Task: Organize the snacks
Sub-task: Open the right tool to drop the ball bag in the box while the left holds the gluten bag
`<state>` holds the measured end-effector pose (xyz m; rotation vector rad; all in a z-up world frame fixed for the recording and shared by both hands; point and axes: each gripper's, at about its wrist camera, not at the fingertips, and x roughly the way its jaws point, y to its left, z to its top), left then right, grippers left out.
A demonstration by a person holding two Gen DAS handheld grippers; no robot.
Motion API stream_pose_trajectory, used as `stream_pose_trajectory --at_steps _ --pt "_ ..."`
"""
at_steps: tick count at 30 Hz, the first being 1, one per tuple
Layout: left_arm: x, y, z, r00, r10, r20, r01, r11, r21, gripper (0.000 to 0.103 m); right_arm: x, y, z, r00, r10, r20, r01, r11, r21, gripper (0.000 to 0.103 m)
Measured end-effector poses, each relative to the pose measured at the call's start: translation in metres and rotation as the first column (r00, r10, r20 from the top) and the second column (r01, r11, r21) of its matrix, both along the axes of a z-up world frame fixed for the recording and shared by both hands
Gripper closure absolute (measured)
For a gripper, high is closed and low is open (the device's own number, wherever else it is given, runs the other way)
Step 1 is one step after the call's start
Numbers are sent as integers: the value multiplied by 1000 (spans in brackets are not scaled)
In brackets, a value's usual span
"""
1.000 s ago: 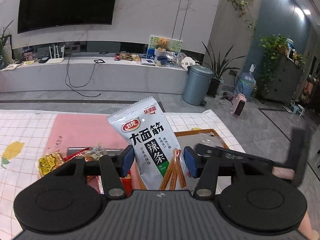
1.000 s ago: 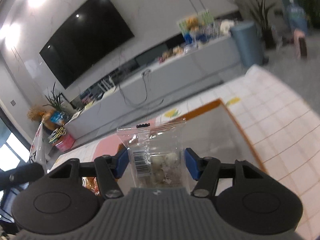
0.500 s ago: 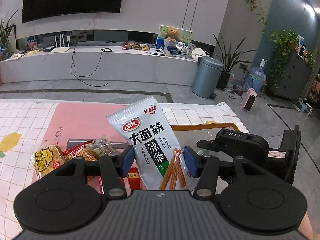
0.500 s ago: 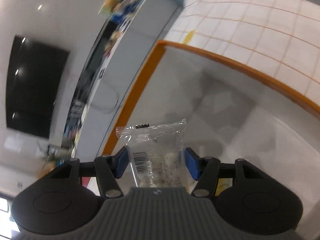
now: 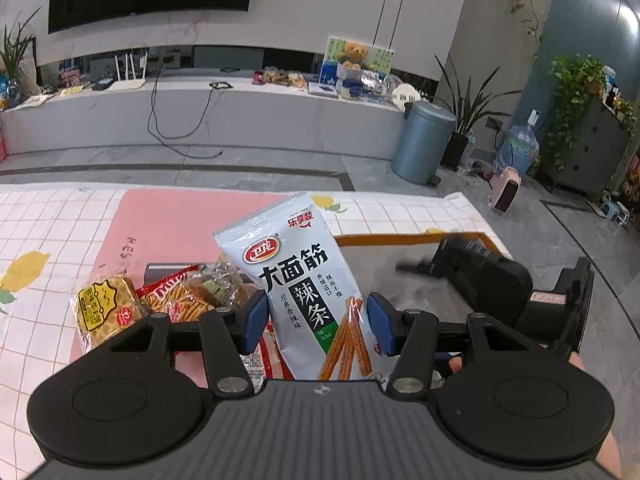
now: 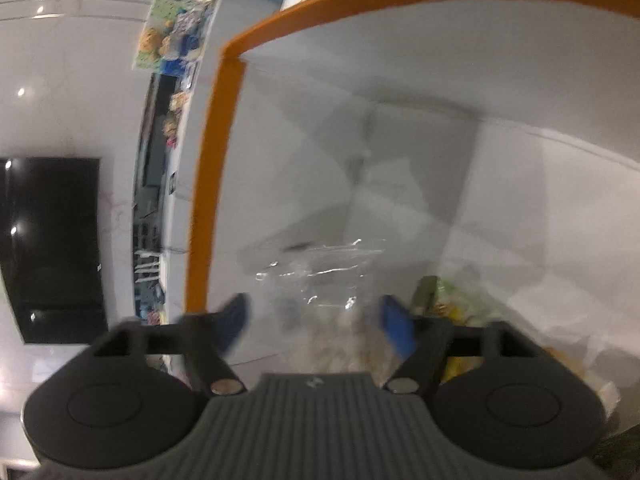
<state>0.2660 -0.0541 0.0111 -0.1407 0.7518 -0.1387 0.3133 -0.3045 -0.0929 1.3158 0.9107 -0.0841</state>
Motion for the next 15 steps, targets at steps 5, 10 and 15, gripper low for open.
stream_pose_trajectory --at_steps 5,10,15 --pt "0 1 0 1000 5 -2 -5 1000 16 42 -5 -11 0 1000 -15 4 14 999 48 7" --pt "1 -2 6 1000 5 -3 -5 1000 24 42 -16 -35 23 991 21 134 -28 998 53 6" --pt "5 -18 15 1000 -22 -4 22 998 54 42 -36 -56 92 943 145 299 -38 941 -336 4"
